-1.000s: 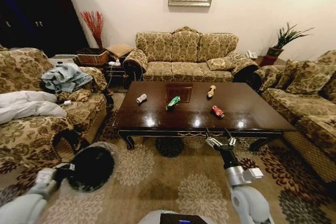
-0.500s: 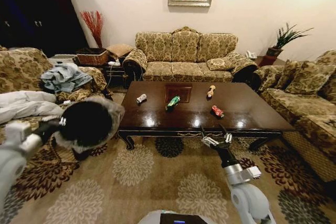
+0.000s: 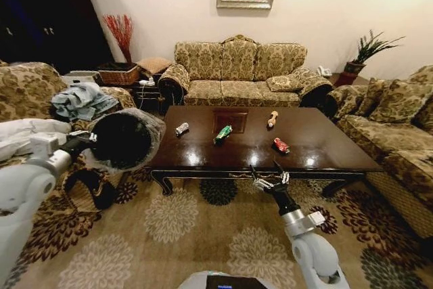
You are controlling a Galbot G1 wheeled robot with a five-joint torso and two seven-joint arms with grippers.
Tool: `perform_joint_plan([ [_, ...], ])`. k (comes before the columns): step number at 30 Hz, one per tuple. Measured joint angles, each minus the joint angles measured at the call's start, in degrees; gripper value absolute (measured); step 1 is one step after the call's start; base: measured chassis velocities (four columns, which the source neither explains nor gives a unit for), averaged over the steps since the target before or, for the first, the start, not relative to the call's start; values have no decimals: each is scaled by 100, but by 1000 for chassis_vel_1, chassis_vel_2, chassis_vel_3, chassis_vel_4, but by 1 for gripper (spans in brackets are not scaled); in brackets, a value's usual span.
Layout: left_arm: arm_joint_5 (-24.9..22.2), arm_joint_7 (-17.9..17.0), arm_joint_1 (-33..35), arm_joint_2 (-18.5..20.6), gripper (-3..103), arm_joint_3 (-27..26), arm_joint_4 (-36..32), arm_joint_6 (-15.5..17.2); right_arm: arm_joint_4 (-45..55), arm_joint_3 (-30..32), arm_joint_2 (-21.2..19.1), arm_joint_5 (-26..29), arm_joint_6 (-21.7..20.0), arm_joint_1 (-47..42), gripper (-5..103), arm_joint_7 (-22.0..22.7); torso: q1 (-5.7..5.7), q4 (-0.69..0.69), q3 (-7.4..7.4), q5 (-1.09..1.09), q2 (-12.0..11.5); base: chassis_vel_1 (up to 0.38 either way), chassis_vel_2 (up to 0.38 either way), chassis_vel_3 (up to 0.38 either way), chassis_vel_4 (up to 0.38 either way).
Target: Move to the front of the table and place the trash on the table into the trash bin.
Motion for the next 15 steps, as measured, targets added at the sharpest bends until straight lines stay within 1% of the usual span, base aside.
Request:
perform_joint_plan([
  [5,2,-33,-172,38,0,212,101,-37,-69,-58,19,-23,7,49,100,-37,1,-2,0,1,0,-224,213,242,-225],
  [11,-19,-35,-192,116,0,225,122,-41,-148,-86,11,-18,7,143,100,-39,1,-1,1,0,0,-276,304,298,-294],
  [13,-57,-38,-188,151,0,185,121,-41,-193,-144,-2,3,47,205,100,39,2,1,1,3,-1,-313,339,323,-343],
  [15,-68,-41,-180,163,0,165,120,-42,-204,-175,-3,29,80,219,100,59,3,-1,1,3,-1,-328,334,323,-354],
])
